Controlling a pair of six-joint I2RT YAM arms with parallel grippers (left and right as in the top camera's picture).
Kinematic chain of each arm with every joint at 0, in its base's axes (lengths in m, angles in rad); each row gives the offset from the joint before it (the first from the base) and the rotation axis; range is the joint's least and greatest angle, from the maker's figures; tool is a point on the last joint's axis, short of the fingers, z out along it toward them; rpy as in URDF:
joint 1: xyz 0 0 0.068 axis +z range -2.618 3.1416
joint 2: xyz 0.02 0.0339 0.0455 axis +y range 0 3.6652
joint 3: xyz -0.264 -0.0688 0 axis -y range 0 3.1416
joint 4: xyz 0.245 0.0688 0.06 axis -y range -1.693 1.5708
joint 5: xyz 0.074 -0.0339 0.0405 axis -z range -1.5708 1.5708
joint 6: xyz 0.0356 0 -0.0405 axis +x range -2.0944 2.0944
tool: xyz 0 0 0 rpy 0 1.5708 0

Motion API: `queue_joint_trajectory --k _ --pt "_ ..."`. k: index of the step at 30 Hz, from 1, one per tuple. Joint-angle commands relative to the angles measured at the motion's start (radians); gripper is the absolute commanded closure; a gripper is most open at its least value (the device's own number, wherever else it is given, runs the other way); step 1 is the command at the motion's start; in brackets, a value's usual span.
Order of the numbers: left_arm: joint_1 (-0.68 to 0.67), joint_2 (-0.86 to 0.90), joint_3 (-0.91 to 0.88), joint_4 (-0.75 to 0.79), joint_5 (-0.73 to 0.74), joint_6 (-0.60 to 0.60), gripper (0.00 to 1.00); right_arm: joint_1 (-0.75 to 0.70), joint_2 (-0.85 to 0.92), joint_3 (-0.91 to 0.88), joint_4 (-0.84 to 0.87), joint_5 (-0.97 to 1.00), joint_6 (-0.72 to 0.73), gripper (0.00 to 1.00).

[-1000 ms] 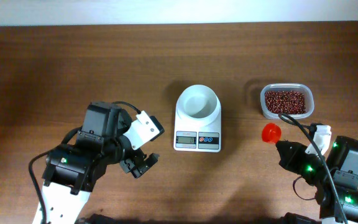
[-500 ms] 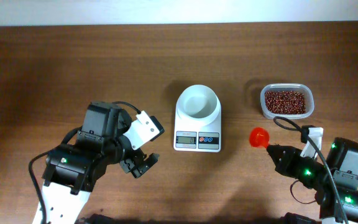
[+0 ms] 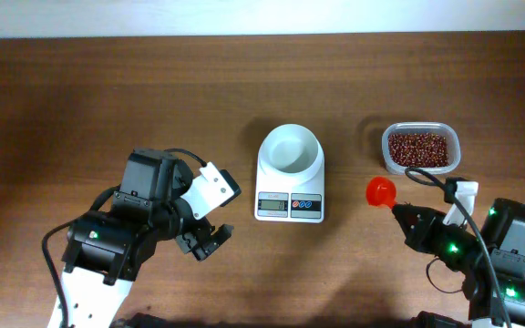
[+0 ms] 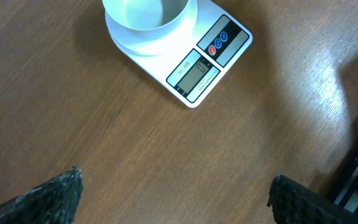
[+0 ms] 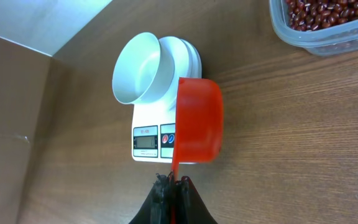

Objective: Scoop and weigh 50g on scale
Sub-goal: 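Move the held scoop with the right gripper over the bean tub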

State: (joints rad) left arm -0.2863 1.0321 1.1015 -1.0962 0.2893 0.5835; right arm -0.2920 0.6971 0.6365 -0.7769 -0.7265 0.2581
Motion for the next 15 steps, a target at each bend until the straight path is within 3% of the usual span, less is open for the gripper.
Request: queue_joint_trajectory --k 1,6,9,12,15 --pt "0.006 0.001 0.006 0.002 0.021 0.016 0.01 0.004 -0.004 0.022 0.006 0.055 -0.084 0.96" --pt "0.006 0.001 0.006 0.002 0.021 0.015 0.01 0.004 -0.004 0.119 -0.008 0.072 -0.093 0.96" --pt "0.006 0.001 0.006 0.002 0.021 0.015 0.01 0.004 -0.004 0.249 -0.126 0.096 -0.128 0.96" --pt "0.006 0.001 0.006 0.002 0.021 0.015 0.01 0.004 -0.004 0.393 -0.299 0.342 -0.224 0.96" --pt "0.006 0.001 0.006 0.002 0.021 0.016 0.01 0.004 -0.003 0.402 -0.312 0.373 -0.293 0.96"
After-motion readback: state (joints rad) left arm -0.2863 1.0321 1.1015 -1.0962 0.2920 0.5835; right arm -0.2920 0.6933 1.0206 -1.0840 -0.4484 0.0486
